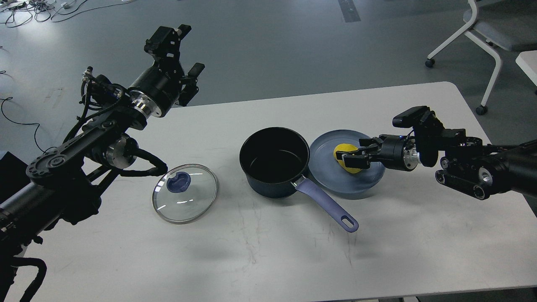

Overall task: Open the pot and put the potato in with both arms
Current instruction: 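Reach the right gripper to the yellow potato and grasp it, then lift the potato and carry it over the open saucepan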

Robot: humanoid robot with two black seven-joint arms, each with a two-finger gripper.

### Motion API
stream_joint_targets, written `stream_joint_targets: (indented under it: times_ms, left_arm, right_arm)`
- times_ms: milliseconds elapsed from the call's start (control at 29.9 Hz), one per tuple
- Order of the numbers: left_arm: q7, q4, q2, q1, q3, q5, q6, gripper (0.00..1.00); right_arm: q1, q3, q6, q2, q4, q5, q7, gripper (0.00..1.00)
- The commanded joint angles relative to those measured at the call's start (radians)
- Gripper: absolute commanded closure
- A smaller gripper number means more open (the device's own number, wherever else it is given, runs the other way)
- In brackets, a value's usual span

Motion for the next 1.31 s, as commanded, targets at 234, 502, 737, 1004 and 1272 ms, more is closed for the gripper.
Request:
stream_joint_targets:
  times_ms: [234,502,737,1004,1272]
  left_arm:
    - [-0.004,-0.001,0.0,0.001,-0.014,0.0,0.002,0.02]
    - [-0.004,0.0,0.0,0.002,-0.015,0.0,0.002,0.02]
    - [-0.017,0.0,0.008,0.005,-0.014,0.0,0.002,0.02]
    - [-0.017,0.0,0.01,0.005,-0.011,0.001,0.002,0.02]
    - [-0.017,0.0,0.008,0.005,-0.005,0.001,0.006,0.02]
  right_arm:
    - [0.013,-0.054,-0.008,0.031,-0.026,-0.001,0.0,0.11]
    - [0.013,-0.103,-0.045,0.091,-0.088,0.0,0.0,0.18]
    - [0.013,-0.111,-0.045,0.125,-0.109,-0.001,0.0,0.28]
    - [0.047,-0.108,-0.046,0.125,-0.105,0.0,0.0,0.47]
    - [0.128,-0.111,-0.086,0.105,-0.098,0.002,0.0,0.47]
